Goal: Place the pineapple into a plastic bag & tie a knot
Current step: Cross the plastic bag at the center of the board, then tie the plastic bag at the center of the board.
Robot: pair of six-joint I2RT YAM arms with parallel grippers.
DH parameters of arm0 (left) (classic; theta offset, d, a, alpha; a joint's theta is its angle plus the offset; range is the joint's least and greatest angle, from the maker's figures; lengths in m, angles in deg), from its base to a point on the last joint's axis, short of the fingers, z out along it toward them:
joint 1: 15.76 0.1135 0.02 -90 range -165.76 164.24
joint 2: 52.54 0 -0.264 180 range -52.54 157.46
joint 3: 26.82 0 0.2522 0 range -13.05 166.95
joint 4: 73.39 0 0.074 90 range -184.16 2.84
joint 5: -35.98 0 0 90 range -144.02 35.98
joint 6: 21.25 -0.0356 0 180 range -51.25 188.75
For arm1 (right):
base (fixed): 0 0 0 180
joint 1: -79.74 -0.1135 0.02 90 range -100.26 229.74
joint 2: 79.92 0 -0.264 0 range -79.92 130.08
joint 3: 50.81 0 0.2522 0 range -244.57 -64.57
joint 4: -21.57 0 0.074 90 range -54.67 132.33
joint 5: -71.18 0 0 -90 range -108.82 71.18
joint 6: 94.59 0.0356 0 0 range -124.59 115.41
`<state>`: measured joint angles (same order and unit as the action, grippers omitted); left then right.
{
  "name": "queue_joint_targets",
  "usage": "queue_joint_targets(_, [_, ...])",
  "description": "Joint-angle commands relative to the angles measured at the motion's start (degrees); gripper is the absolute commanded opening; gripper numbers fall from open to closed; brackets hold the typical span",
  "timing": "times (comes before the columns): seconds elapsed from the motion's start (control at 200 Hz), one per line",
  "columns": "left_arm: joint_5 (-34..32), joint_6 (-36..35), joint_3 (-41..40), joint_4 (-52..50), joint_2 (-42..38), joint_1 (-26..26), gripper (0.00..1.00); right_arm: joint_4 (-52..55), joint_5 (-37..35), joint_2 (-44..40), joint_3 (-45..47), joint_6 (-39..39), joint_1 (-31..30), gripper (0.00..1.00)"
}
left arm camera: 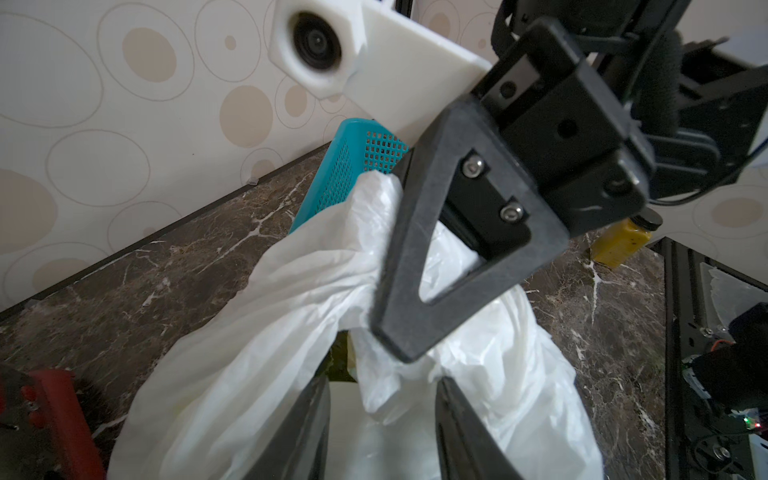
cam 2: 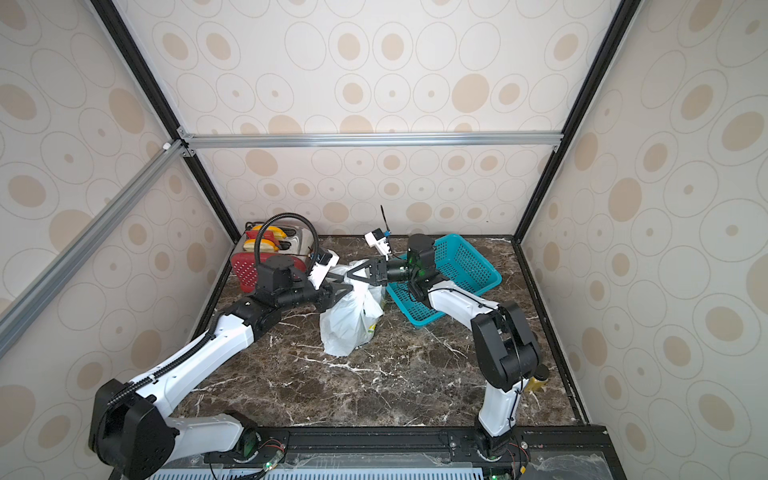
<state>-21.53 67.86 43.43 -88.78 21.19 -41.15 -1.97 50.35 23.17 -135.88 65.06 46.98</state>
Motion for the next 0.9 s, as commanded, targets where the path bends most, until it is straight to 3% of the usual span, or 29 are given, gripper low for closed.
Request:
queue_joint_targets(0.0, [2.95,-1.95,0.20,2.59,1.09,0.34,0.43,-4.10,2.39,-2.87,-0.76,0.27,-0.63,0.00])
queue_joint_targets(0.17, [5.92,-1.86,-0.19,3.75,1.68,0.34,0.48,-5.50,2.73,-2.57,-0.86,1.19,-0.99,0.00])
queue_joint_targets(0.33, [9.35,-1.61,-0.62,4.06,1.41,0.93,0.36,-5.62,2.64,-2.45,-0.71,1.13,-1.02,0.00])
queue_joint_targets(0.681, [9.79,1.85,-7.18,9.54,-3.86,4.95,0.42,-4.66,2.47,-2.81,-0.24,0.40,-1.00,0.00])
queue_joint_targets(0.896, [12.54,5.32,-6.91,15.27,-1.44,4.92,0.37,-4.63,3.07,-2.59,-0.61,0.67,-1.17,0.00])
